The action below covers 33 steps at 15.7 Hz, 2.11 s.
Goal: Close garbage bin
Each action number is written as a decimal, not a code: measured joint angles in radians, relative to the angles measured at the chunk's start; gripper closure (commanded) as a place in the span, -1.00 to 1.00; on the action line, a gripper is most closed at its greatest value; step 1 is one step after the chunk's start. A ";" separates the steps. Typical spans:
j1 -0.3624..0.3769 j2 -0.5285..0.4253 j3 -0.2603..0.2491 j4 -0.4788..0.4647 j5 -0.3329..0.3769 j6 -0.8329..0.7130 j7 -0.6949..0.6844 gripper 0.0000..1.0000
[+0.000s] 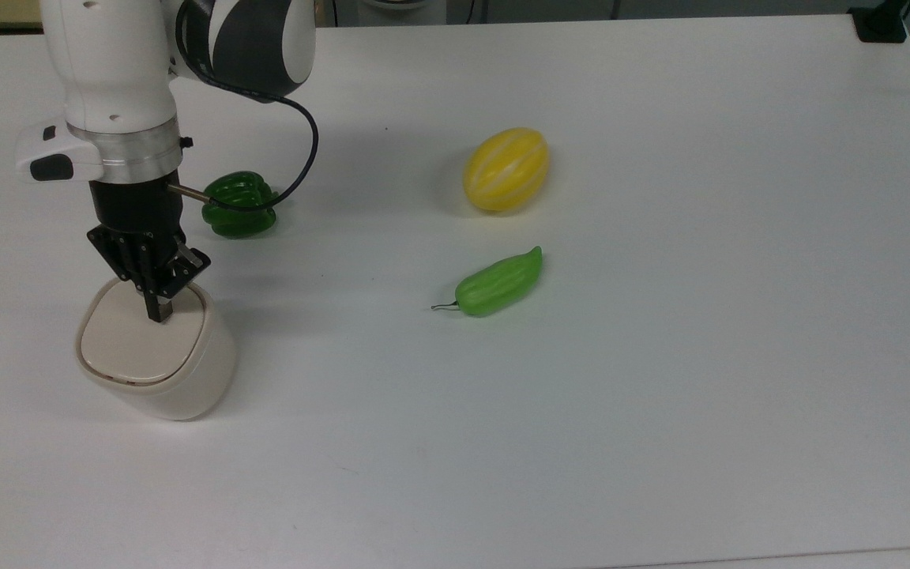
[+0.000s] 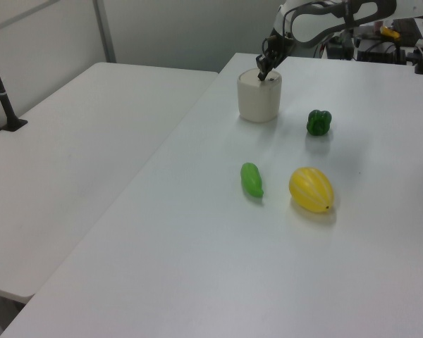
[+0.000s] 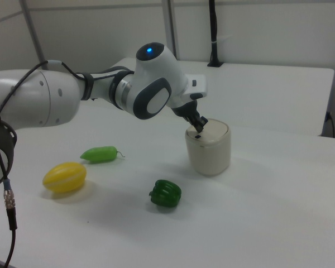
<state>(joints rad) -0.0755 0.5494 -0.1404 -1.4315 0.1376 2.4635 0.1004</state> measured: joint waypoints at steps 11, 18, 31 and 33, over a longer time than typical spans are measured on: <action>0.000 0.000 0.000 0.005 0.000 0.000 0.002 1.00; 0.004 -0.130 0.004 0.016 0.001 -0.221 0.040 0.92; 0.158 -0.418 0.013 -0.093 0.001 -0.819 -0.015 -1.00; 0.190 -0.459 0.013 -0.153 -0.014 -0.824 -0.022 -1.00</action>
<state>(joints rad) 0.1146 0.0906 -0.1270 -1.5843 0.1232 1.6398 0.0786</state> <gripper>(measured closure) 0.357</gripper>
